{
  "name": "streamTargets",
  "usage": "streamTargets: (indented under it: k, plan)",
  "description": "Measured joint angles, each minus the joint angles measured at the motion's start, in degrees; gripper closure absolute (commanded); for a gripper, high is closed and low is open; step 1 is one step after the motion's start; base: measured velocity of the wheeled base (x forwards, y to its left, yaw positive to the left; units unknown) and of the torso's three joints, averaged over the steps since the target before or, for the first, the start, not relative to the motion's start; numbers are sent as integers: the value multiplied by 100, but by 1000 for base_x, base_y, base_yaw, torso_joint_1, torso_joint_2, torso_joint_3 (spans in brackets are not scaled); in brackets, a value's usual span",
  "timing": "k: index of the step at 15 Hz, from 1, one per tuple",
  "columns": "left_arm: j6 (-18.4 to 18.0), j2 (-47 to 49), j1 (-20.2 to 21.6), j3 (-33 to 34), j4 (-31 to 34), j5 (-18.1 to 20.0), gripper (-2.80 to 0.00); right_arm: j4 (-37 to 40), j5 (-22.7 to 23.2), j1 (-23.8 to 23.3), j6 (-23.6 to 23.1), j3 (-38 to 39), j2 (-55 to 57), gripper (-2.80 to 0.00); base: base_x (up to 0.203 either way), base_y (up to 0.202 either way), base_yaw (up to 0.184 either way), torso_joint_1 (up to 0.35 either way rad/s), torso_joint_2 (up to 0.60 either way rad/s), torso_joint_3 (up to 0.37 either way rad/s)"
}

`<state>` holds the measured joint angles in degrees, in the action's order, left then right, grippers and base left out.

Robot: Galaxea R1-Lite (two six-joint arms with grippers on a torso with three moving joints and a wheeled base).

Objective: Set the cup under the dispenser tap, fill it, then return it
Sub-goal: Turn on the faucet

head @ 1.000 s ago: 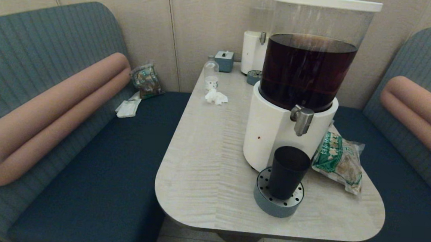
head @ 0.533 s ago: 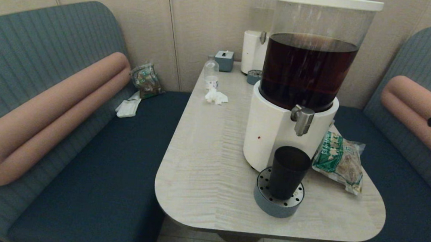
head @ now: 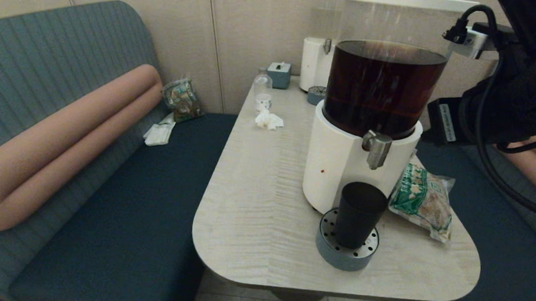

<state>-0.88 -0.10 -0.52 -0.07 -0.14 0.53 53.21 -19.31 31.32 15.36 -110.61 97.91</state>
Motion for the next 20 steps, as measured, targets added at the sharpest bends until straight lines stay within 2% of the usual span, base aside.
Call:
streamTargets:
  k: [13,20]
  plan:
    - [0,0,0,0,1,-1,0,-1156,18,75,-62,-41,670,0,0,0,0,0,0,0]
    - [0,0,0,2,-1,-2,0,-1380,197,75,-26,-44,766,0,0,0,0,0,0,0]
